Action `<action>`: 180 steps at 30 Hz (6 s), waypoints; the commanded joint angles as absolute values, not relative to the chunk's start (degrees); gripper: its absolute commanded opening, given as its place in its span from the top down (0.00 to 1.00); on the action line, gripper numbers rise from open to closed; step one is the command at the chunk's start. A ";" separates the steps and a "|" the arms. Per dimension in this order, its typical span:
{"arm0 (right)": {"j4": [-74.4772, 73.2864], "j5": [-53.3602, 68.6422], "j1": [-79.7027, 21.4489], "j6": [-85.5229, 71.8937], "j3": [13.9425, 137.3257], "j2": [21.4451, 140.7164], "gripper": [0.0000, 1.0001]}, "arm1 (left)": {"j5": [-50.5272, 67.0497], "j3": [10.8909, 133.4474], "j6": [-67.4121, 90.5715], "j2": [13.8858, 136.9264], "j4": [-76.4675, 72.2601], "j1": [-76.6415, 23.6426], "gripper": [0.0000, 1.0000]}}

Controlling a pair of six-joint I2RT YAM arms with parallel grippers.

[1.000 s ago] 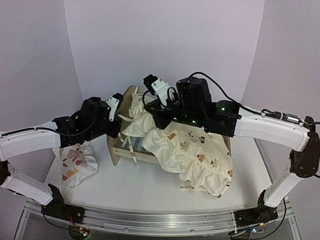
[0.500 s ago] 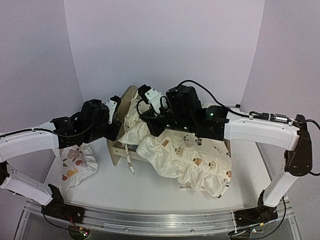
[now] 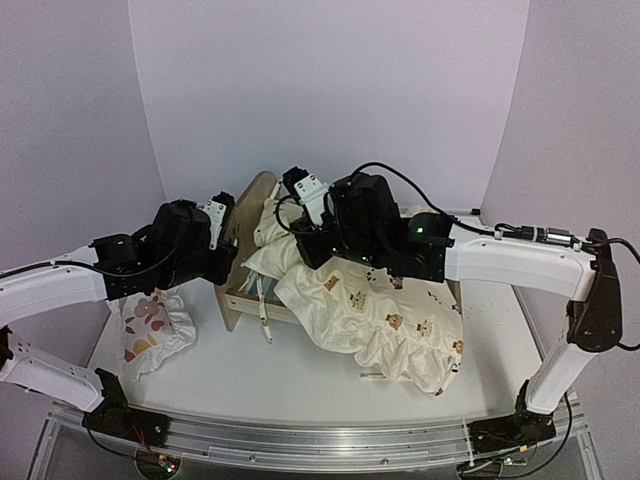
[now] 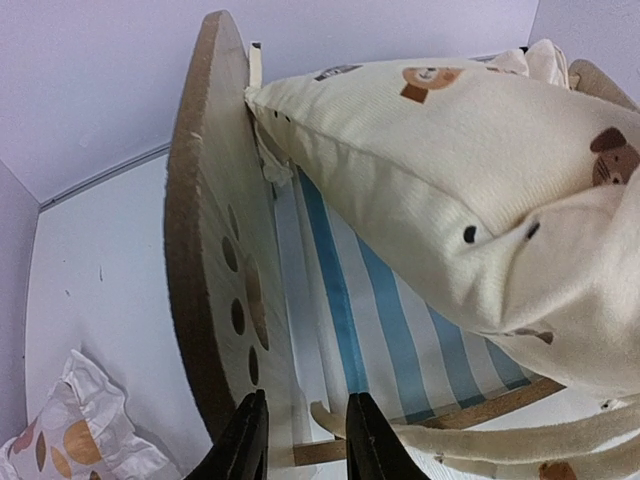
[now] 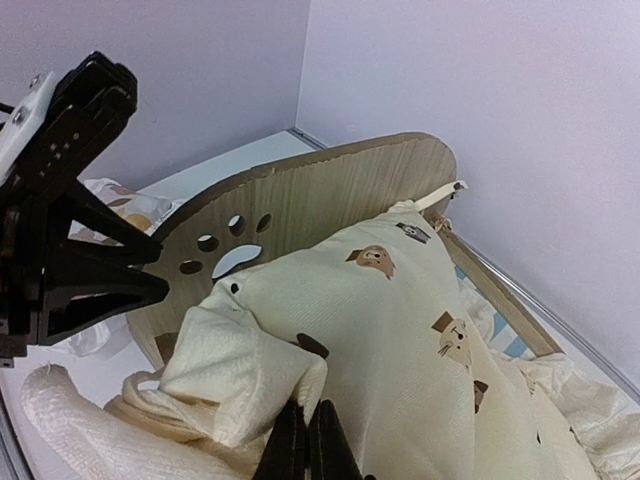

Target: Set up the pet bed

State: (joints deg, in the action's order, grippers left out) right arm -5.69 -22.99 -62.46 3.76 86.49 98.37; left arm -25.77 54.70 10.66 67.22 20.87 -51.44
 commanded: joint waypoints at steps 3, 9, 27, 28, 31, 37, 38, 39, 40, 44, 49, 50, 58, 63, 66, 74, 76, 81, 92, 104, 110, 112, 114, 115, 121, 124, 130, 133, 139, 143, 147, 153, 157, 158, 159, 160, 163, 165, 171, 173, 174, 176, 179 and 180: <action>-6.42 -26.81 -62.39 2.46 86.34 99.81 1.00 | -27.40 54.70 12.38 70.27 21.49 -53.21 0.72; -6.43 -25.29 -62.39 2.54 88.90 102.97 1.00 | -26.74 54.02 17.28 67.17 23.04 -53.50 0.71; -7.65 -29.17 -62.32 3.44 102.79 118.64 1.00 | -31.83 49.08 24.59 60.59 26.86 -53.57 0.47; -7.63 -29.64 -62.35 3.73 103.30 119.15 1.00 | -32.01 49.28 24.07 60.84 26.33 -53.55 0.47; -7.60 -31.61 -62.33 4.70 104.60 120.79 1.00 | -32.80 50.14 22.89 62.13 25.06 -53.52 0.46; -7.60 -33.49 -62.35 6.31 106.96 124.26 0.96 | -34.71 51.83 20.30 65.78 21.77 -52.94 0.47; -7.63 -34.04 -62.37 6.62 107.31 124.83 0.96 | -34.59 52.25 19.88 66.20 21.44 -52.52 0.48; -7.64 -34.67 -62.33 7.11 107.75 125.19 0.95 | -34.41 52.57 19.58 66.84 21.02 -52.05 0.48; -7.65 -35.19 -62.37 7.47 108.05 125.72 0.95 | -34.00 52.99 19.04 67.58 20.71 -51.45 0.49; -7.72 -36.70 -62.45 8.74 108.20 126.17 0.92 | -31.88 54.05 17.35 69.15 19.31 -49.53 0.53; -7.79 -32.23 -62.44 8.38 106.52 124.76 0.70 | -28.14 54.16 14.69 69.70 16.37 -47.33 0.54; -8.19 -30.99 -62.41 8.17 106.45 124.54 0.64 | -26.97 54.14 14.35 69.72 15.63 -46.60 0.55; -12.99 -21.56 -62.42 4.09 105.19 118.08 0.37 | -20.60 54.88 12.57 71.59 12.98 -44.47 0.69; -15.28 -17.07 -62.44 1.27 101.41 110.91 0.35 | -19.79 54.74 12.27 71.93 11.95 -44.38 0.83; -16.60 -10.78 -62.45 -0.05 97.28 106.25 0.35 | -19.50 55.05 12.00 72.05 11.68 -44.38 0.99; -17.49 10.28 -63.19 -4.36 82.49 95.77 0.38 | -19.02 58.90 12.37 73.46 13.56 -44.28 1.00; -17.48 12.72 -64.39 -4.22 79.64 95.41 0.39 | -18.74 60.67 12.95 73.95 14.72 -44.28 1.00; -16.47 10.83 -68.67 -1.73 74.76 97.66 0.43 | -18.51 65.56 14.27 75.25 17.85 -44.30 1.00; 18.44 -12.08 -76.18 4.25 58.22 104.80 0.56 | -18.28 74.30 14.94 78.18 23.35 -44.46 1.00; 55.66 -36.78 -76.66 19.91 57.83 126.19 0.52 | -18.54 80.94 14.96 80.30 27.92 -44.47 1.00; 59.91 -41.90 -75.04 20.47 61.07 131.48 0.48 | -19.75 83.00 14.61 80.68 30.03 -44.47 1.00; 59.94 -40.37 -73.46 15.94 60.50 131.51 0.47 | -19.80 83.60 14.54 80.68 30.53 -44.51 1.00; 59.73 -38.68 -71.60 12.01 59.97 131.23 0.46 | -19.64 84.59 14.46 80.90 31.11 -44.46 1.00; 59.55 -37.75 -70.95 10.63 59.87 131.15 0.46 | -19.60 85.04 14.43 81.03 31.45 -44.46 1.00; 56.86 -35.43 -68.38 8.32 61.67 132.31 0.46 | -19.66 85.63 13.95 81.47 31.80 -44.47 1.00; 55.95 -33.87 -67.81 7.45 63.34 133.36 0.46 | -19.40 86.12 13.76 81.51 31.77 -44.47 1.00; 55.31 -29.63 -67.03 5.39 66.09 135.58 0.46 | -18.81 87.65 13.31 82.32 32.23 -44.47 1.00; 54.93 -29.07 -66.54 4.05 67.35 136.38 0.46 | -18.87 87.65 13.27 82.23 32.25 -44.43 1.00; 54.56 -25.09 -65.94 3.20 68.92 137.32 0.46 | -19.13 88.93 13.07 82.82 32.99 -44.47 1.00; 54.43 -21.20 -65.93 4.89 69.87 137.67 0.46 | -19.17 90.42 12.90 83.71 33.40 -44.47 1.00; 53.71 -19.09 -65.97 5.56 70.70 137.81 0.48 | -19.50 92.22 12.83 84.73 34.16 -44.44 1.00; 54.47 -23.07 -65.92 7.20 72.91 139.82 0.45 | -19.65 94.21 13.00 85.34 34.80 -44.49 1.00; 57.36 -26.76 -65.92 8.64 75.03 141.82 0.45 | -19.12 95.37 13.27 85.94 35.50 -44.47 1.00; 57.86 -27.66 -65.95 9.21 75.76 142.28 0.45 | -19.12 95.49 13.32 85.97 35.61 -44.47 1.00; 58.19 -28.08 -65.96 9.75 76.39 142.66 0.45 | -19.09 95.56 13.38 86.02 35.66 -44.47 1.00; 58.36 -28.32 -65.95 10.22 77.11 143.09 0.45 | -19.07 95.56 13.42 86.04 35.68 -44.46 1.00; 58.69 -29.78 -65.93 11.61 79.48 144.51 0.47 | -19.10 95.72 13.53 86.00 35.86 -44.47 1.00; 59.14 -31.25 -65.93 12.70 81.20 145.65 0.49 | -19.14 95.81 13.54 86.00 35.98 -44.47 1.00; 60.14 -33.03 -65.92 15.14 84.18 148.06 0.54 | -18.95 96.15 13.71 86.05 36.22 -44.51 1.00; 60.44 -34.14 -65.92 15.97 84.90 148.59 0.58 | -18.82 96.24 13.71 86.02 36.30 -44.56 1.00; 60.69 -34.49 -65.92 16.30 85.06 148.76 0.60 | -18.87 96.33 13.71 86.03 36.31 -44.56 1.00; 61.15 -34.84 -65.92 16.53 85.09 148.86 0.65 | -18.90 96.46 13.66 86.05 36.40 -44.56 1.00; 61.86 -34.93 -65.95 16.64 84.28 148.36 0.76 | -18.95 96.30 13.62 86.04 36.33 -44.56 1.00; 62.07 -34.96 -66.00 16.61 83.90 148.12 0.81 | -18.98 96.16 13.67 86.09 36.30 -44.56 1.00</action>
